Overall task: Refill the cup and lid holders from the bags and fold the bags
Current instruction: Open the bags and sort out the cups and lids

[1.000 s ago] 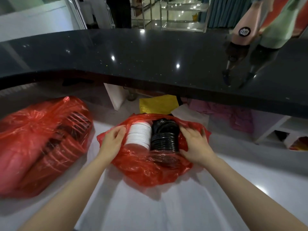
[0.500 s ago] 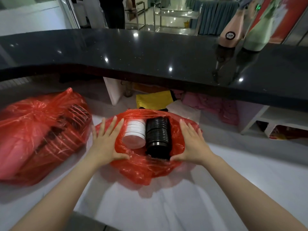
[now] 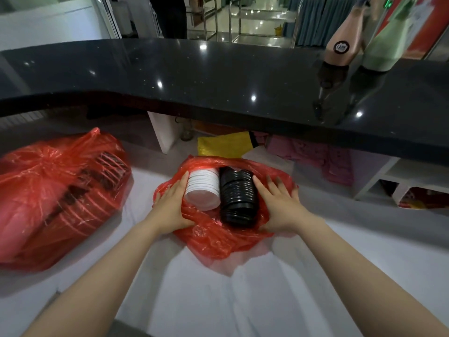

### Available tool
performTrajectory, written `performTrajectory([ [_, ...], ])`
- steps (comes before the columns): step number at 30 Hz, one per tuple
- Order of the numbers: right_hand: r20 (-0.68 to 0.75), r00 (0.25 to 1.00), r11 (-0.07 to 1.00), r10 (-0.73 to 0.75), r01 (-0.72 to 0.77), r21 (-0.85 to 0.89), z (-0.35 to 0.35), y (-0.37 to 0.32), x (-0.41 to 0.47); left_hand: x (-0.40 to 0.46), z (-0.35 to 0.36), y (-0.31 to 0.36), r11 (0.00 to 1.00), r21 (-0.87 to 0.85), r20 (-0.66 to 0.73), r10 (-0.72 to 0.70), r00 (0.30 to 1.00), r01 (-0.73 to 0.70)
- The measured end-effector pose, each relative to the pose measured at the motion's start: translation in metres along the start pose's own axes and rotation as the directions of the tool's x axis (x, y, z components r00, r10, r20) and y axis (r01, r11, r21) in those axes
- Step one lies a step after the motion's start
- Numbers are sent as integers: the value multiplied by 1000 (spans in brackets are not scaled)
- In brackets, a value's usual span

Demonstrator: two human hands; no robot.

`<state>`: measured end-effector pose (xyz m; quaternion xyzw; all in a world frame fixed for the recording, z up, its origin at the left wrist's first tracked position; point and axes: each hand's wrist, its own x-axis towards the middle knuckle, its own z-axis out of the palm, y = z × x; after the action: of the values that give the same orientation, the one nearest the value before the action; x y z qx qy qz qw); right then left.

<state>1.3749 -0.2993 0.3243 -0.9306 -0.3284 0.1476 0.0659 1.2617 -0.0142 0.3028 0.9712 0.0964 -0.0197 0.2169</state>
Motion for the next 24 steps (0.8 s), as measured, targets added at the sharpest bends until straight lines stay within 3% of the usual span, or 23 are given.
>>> performTrajectory([
  [3, -17, 1000, 994, -14, 16, 104, -21, -3, -2, -4, -3, 3, 1000, -12, -52, 27, 998, -27],
  [6, -94, 988, 967, -119, 137, 214, -39, -21, -1, -11, -12, 6, 998, 2, -104, 58, 993, -58],
  [16, -124, 948, 943, -291, 307, 131, -43, -126, 35, -62, -70, -21, 1000, 3, -242, 30, 970, -30],
  [20, -198, 897, 897, -394, 423, 129, -41, -191, 55, -94, -104, -56, 999, -41, -417, -12, 909, -6],
  [24, -374, 804, 812, -462, 553, 187, -40, -258, 72, -127, -135, -93, 993, -109, -614, -96, 783, 36],
])
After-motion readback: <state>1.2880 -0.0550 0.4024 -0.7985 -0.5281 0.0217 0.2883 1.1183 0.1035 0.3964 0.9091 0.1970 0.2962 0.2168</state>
